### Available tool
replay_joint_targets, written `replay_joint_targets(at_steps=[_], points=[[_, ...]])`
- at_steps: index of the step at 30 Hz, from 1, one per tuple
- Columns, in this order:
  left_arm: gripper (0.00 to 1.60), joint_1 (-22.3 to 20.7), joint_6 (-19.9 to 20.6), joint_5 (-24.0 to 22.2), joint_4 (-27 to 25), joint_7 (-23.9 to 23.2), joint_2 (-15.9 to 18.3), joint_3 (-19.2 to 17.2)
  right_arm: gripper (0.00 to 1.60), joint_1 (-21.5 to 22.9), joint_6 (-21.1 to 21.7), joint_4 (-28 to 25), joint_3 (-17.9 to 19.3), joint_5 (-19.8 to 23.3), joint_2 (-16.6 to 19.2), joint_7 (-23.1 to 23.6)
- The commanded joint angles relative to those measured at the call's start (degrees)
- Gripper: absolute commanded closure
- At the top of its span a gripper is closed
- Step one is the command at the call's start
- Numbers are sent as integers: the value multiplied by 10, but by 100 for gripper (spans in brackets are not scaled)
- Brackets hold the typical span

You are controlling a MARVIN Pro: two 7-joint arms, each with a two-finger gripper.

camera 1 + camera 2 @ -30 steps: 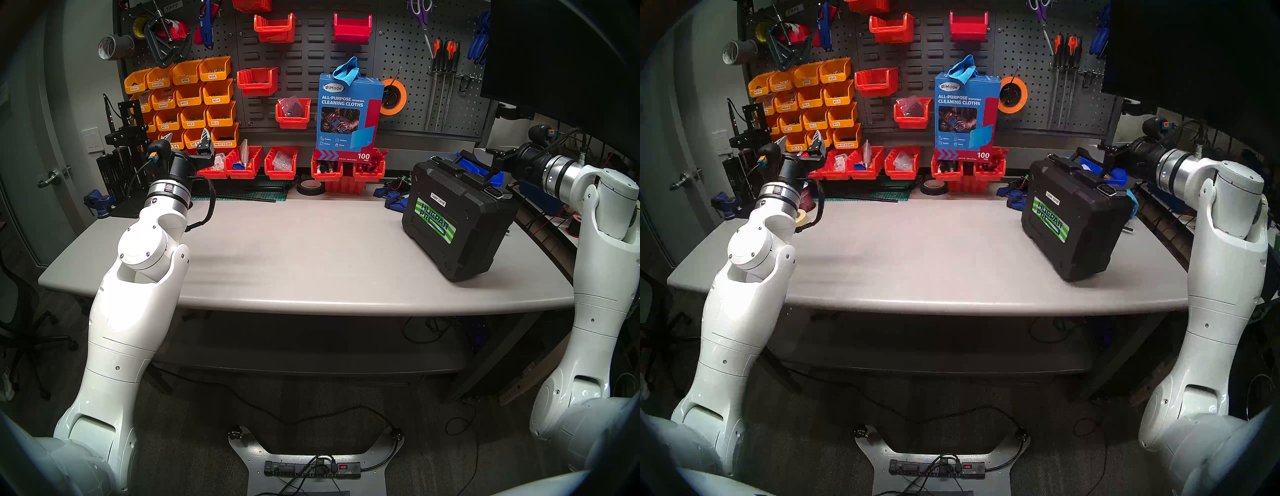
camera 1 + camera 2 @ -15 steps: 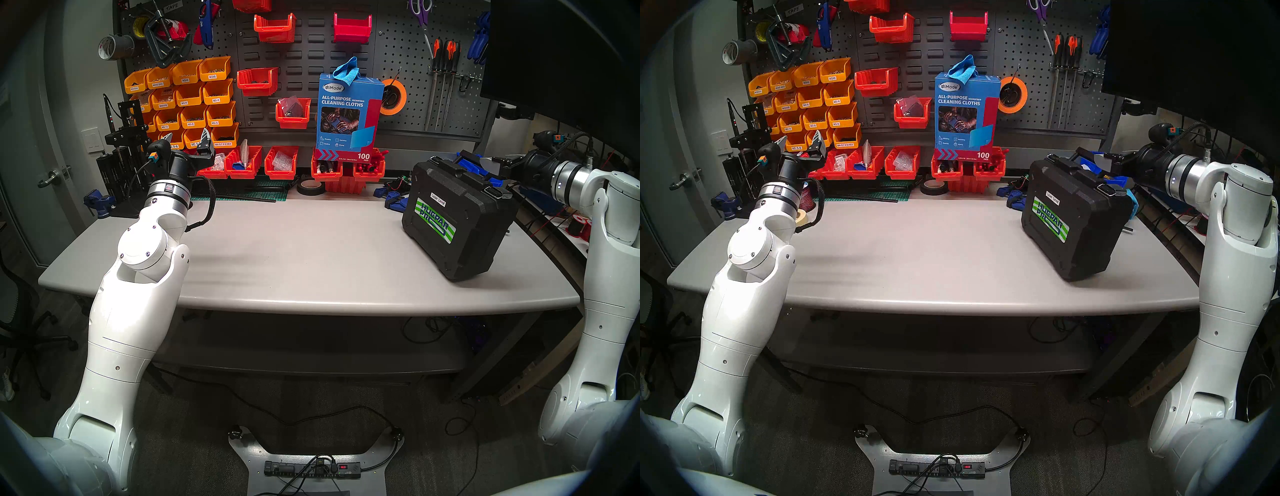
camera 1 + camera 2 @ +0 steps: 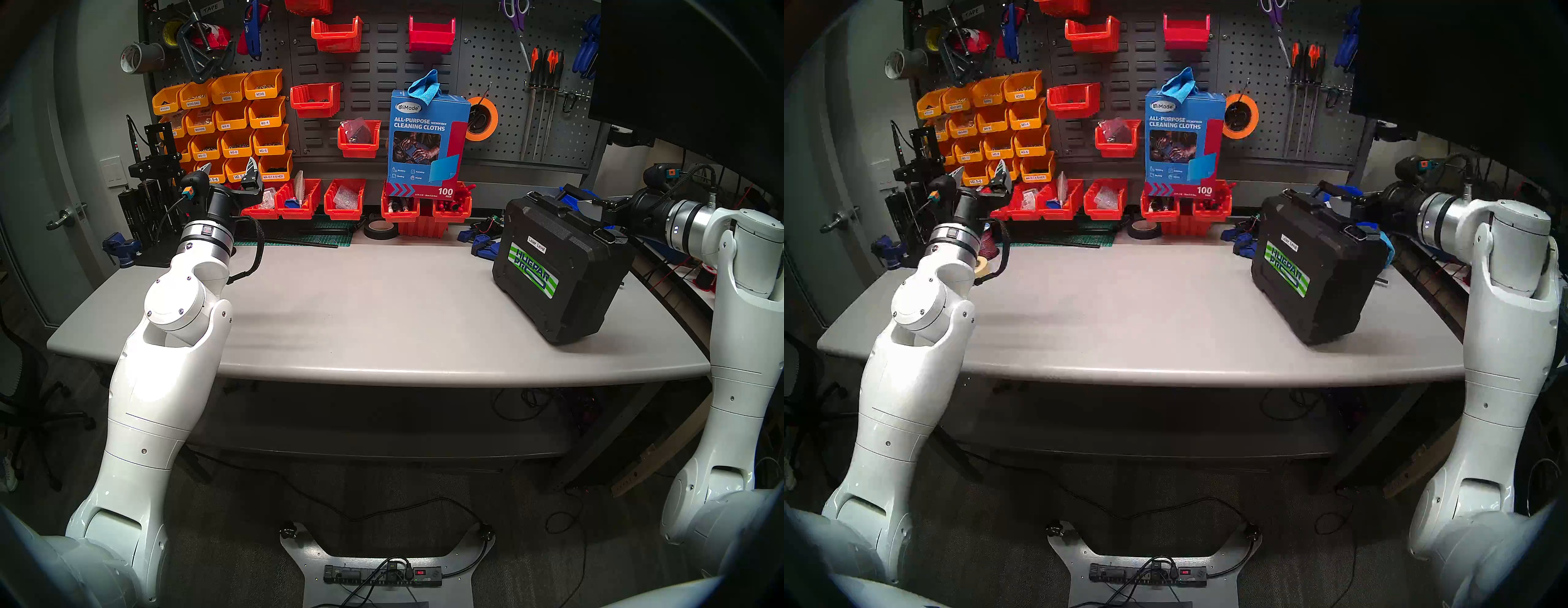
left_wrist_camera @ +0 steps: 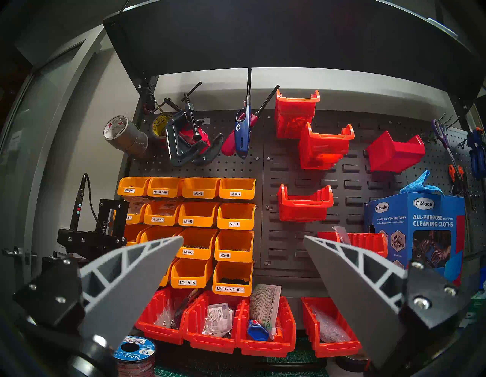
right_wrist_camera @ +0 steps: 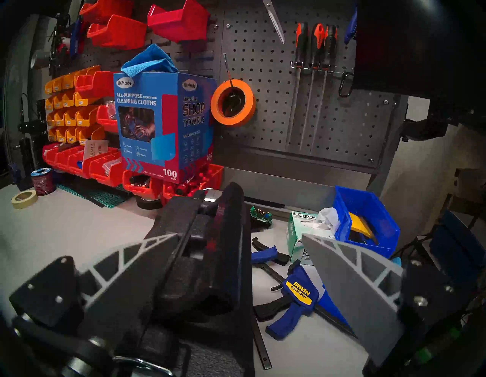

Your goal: Open the tool box

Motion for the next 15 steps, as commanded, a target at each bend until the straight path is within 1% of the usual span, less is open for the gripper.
replay_joint_targets(at_steps=[1, 15], points=[[0, -5, -1, 0, -5, 0, 0, -1, 0, 12, -6, -10, -4, -5, -6, -12], [0, -5, -1, 0, -5, 0, 0, -1, 0, 16, -5, -10, -5, -12, -1, -17]])
